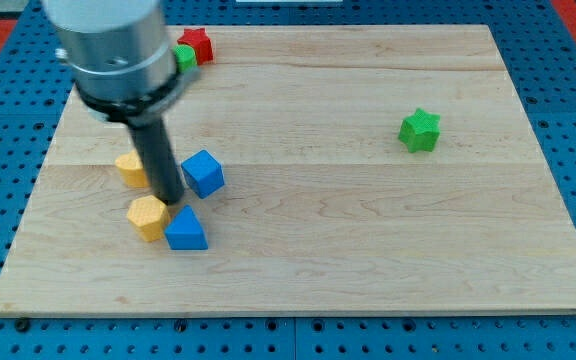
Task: Push the blue cube closer to the green star
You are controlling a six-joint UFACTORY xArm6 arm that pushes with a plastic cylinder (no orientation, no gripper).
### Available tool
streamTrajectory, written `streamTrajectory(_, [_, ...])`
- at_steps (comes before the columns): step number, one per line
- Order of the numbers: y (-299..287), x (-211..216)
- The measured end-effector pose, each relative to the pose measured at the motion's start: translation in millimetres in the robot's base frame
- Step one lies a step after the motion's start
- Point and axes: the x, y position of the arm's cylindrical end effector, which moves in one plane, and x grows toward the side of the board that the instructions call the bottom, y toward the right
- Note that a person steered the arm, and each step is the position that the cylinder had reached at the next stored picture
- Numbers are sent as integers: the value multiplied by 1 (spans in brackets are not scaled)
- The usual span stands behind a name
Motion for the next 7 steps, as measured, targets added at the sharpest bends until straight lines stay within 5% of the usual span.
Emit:
streamTrajectory(2, [85, -57])
streamTrajectory(3, [142, -35])
streamTrajectory(4, [104, -5])
streamTrajectory(5, [128, 29])
streamTrajectory(7, [153, -19])
